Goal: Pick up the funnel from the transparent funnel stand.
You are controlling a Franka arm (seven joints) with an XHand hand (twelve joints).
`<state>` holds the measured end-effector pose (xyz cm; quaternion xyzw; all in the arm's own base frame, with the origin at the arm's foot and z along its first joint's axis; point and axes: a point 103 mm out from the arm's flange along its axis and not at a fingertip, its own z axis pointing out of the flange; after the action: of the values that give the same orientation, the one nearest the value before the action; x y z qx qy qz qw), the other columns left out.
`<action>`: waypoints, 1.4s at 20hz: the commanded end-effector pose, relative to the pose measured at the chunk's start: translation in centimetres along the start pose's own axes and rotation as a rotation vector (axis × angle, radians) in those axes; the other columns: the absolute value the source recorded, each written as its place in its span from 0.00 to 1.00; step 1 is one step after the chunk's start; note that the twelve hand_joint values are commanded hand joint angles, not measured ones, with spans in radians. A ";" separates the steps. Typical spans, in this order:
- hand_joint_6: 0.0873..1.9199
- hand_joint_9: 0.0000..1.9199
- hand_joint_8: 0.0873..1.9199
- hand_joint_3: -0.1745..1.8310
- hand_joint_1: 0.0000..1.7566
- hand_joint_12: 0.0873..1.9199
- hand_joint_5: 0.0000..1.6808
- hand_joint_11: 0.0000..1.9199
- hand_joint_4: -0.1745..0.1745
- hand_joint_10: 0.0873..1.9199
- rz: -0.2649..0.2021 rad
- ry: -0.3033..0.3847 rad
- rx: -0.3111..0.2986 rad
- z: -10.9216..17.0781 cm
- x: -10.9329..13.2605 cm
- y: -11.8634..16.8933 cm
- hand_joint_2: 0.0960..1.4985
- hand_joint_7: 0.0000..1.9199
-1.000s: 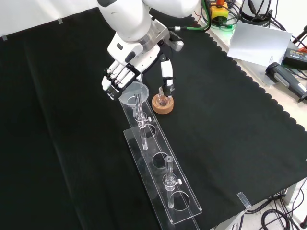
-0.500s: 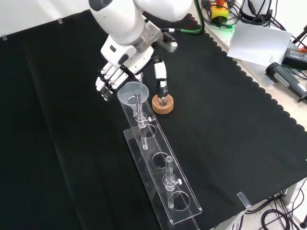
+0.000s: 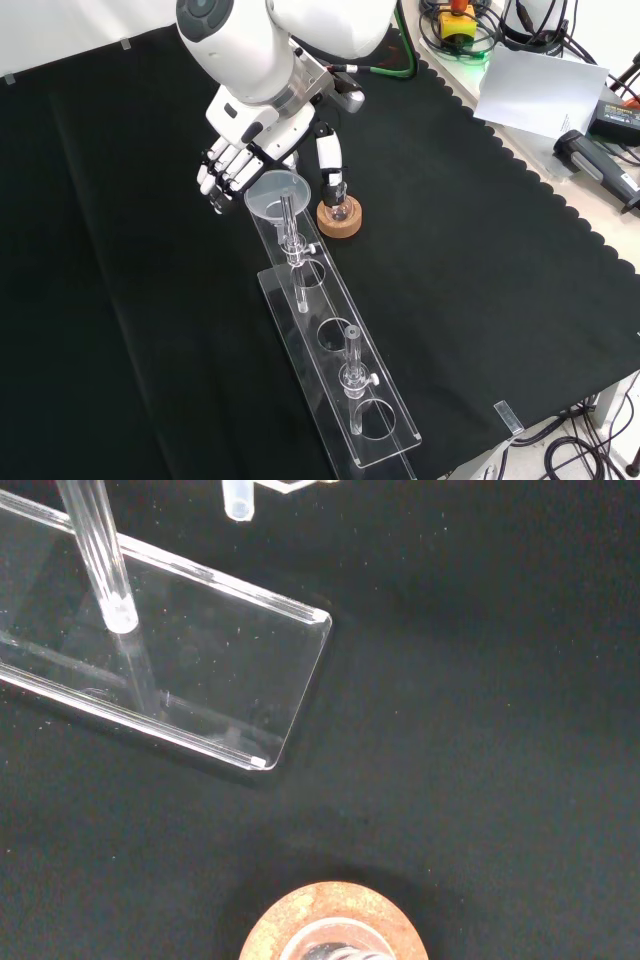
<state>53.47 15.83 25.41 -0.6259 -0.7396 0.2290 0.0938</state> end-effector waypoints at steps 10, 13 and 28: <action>0.00 0.05 0.25 0.09 0.25 0.36 0.16 0.00 0.25 0.42 0.027 0.018 -0.069 0.1 -0.2 0.2 0.41 0.21; 0.00 0.08 0.24 0.09 0.25 0.39 0.18 0.00 0.27 0.41 0.028 0.011 -0.071 0.0 -0.3 0.5 0.42 0.24; 0.00 0.15 0.20 0.09 0.29 0.49 0.27 0.00 0.36 0.37 0.040 0.018 -0.127 0.1 0.1 1.2 0.44 0.33</action>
<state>54.50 16.05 24.70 -0.6406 -0.7394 0.1967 0.0652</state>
